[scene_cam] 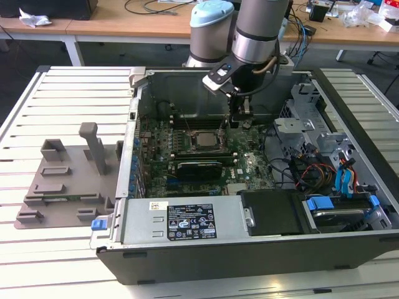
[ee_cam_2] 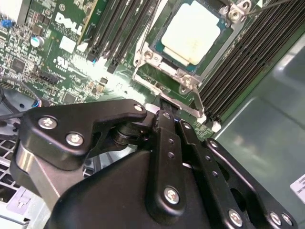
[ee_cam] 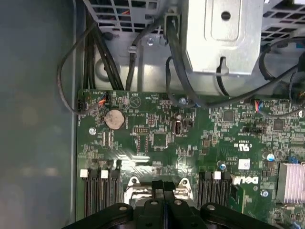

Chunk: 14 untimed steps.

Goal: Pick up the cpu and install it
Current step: 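Close the cpu cover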

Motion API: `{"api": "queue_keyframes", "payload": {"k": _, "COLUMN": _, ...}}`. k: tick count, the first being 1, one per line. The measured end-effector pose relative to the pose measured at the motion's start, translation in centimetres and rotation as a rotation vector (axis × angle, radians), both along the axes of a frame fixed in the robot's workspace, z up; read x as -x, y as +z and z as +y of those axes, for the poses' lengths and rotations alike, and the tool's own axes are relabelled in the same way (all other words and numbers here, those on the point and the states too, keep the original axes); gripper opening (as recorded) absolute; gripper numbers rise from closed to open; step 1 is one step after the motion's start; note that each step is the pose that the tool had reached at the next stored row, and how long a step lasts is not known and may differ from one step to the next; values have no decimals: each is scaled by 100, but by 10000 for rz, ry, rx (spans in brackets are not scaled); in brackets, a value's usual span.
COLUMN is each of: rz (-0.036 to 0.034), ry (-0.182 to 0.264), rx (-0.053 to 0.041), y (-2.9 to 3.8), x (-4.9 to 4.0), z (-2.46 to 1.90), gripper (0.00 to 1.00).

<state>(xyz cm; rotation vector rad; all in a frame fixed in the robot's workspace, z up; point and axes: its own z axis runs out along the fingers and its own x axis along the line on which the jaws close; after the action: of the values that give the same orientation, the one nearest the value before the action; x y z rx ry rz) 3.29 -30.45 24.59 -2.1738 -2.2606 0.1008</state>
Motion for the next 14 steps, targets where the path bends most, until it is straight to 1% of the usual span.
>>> {"api": "queue_keyframes", "payload": {"k": 2, "rz": 0, "ry": 0, "rx": 0, "y": 0, "x": 79, "z": 0, "gripper": 11}}
{"api": "queue_keyframes", "payload": {"k": 7, "rz": -1, "ry": 1, "rx": 0, "y": 0, "x": 217, "z": 0, "gripper": 11}}
{"api": "queue_keyframes", "payload": {"k": 9, "rz": 0, "ry": 2, "rx": 0, "y": -3, "x": 310, "z": 0, "gripper": 11}}
{"api": "queue_keyframes", "payload": {"k": 11, "rz": 1, "ry": -1, "rx": 1, "y": -5, "x": 352, "z": 0, "gripper": 11}}
{"api": "queue_keyframes", "payload": {"k": 14, "rz": 0, "ry": 0, "rx": 0, "y": -12, "x": 445, "z": 0, "gripper": 11}}
